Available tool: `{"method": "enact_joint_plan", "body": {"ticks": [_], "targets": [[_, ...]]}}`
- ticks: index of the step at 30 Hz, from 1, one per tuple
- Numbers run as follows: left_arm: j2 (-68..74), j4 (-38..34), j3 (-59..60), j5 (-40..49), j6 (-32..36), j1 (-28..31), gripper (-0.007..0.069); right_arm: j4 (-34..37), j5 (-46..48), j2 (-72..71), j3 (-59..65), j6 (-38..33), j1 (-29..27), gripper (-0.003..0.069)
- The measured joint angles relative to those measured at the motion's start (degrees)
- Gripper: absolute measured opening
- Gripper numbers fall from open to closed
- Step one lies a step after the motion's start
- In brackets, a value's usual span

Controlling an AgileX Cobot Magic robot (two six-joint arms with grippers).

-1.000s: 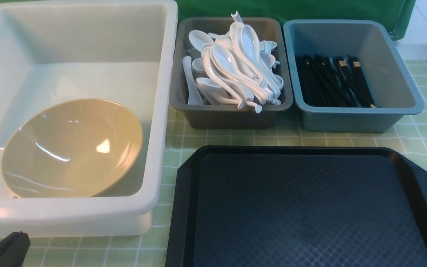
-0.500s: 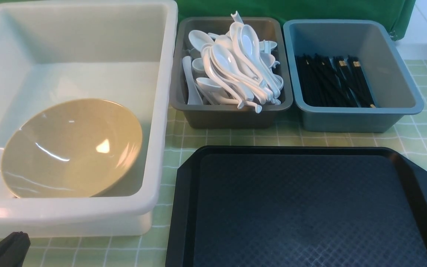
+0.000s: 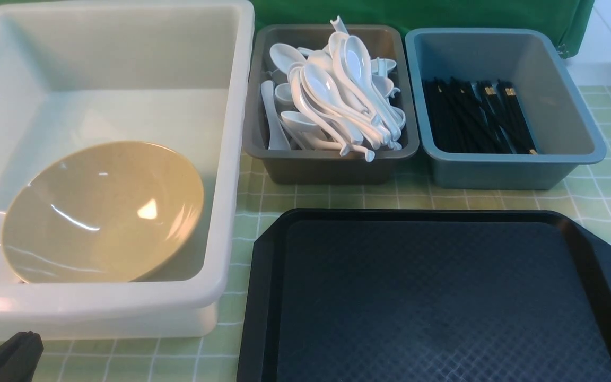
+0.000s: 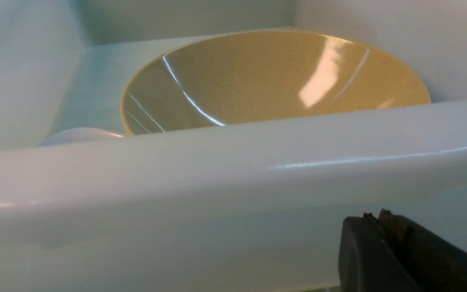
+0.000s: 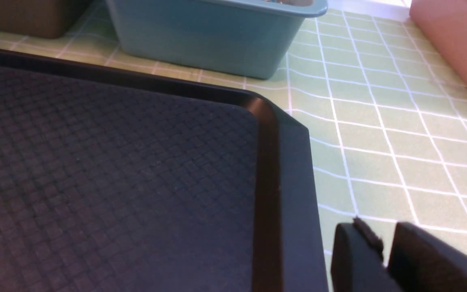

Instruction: On green table put chopsticks spoon bowls plates into blue grey white boxes.

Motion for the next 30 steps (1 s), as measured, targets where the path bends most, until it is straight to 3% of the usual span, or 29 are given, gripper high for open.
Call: {"method": "enact_joint_plan", "body": {"ticks": [30], "targets": [[0.0, 0.0, 0.0, 0.0, 0.0, 0.0, -0.0001, 0.0, 0.0, 0.0, 0.0, 0.13, 0.0, 0.0167]]}}
